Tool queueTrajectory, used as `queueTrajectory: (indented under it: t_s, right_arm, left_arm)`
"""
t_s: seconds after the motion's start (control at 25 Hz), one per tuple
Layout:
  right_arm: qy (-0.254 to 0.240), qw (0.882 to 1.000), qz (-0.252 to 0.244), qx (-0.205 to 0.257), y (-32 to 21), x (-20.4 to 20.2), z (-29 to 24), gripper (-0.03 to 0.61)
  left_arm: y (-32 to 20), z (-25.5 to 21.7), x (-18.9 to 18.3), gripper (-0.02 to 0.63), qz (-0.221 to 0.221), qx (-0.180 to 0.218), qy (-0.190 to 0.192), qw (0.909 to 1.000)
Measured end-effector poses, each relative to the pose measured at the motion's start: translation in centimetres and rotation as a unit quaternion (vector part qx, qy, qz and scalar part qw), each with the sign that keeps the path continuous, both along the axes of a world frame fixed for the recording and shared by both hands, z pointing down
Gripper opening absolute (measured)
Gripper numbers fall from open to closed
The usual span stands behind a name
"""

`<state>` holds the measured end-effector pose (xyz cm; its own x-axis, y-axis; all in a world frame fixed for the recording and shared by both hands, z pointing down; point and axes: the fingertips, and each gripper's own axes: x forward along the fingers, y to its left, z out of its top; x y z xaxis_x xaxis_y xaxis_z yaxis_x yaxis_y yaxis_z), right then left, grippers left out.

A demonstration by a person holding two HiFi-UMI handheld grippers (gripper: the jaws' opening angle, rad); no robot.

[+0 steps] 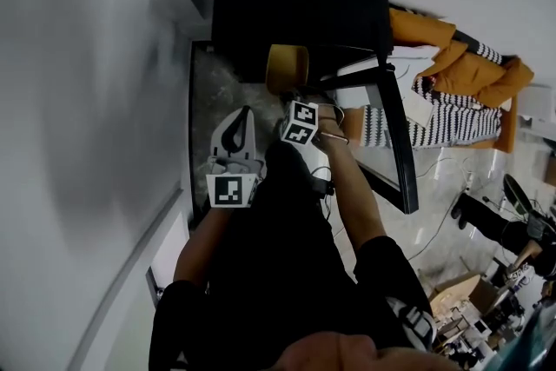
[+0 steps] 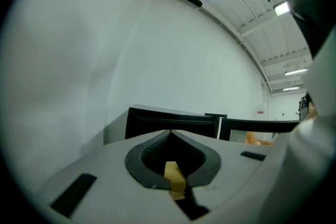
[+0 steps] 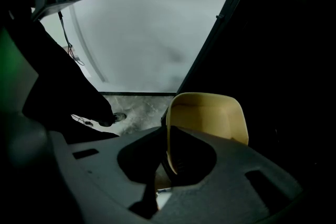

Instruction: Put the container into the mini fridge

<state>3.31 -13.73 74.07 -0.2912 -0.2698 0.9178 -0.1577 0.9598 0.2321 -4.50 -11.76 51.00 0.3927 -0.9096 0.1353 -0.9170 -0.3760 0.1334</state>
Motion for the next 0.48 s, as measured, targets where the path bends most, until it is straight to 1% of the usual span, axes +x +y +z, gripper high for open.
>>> queueTrajectory:
  t_s: [0.16, 0.28, 0.4, 0.48]
  right_arm:
    - [0.007, 1.000, -0.004, -0.007, -1.3, 0.2, 1.8, 0.012]
    - [0.010, 1.000, -0.006, -0.008, -2.5, 0.0, 3.3, 0.012]
    - [0.013, 1.000, -0.005, -0.004, -4.0, -0.1, 4.9, 0.012]
    - [0.013, 1.000, -0.003, 0.000, -4.9, -0.2, 5.8, 0.012]
  left_arm:
    - [-0.6, 0.5, 0.3, 0.002, -0.003, 0.012, -0.002, 0.9999]
    - [-0.9, 1.2, 0.3, 0.002, -0.009, 0.007, 0.000, 0.9999]
    - [-1.2, 2.0, 0.2, 0.002, -0.014, 0.011, 0.007, 0.9998]
    - [-1.2, 2.6, 0.2, 0.002, -0.015, 0.011, 0.004, 0.9998]
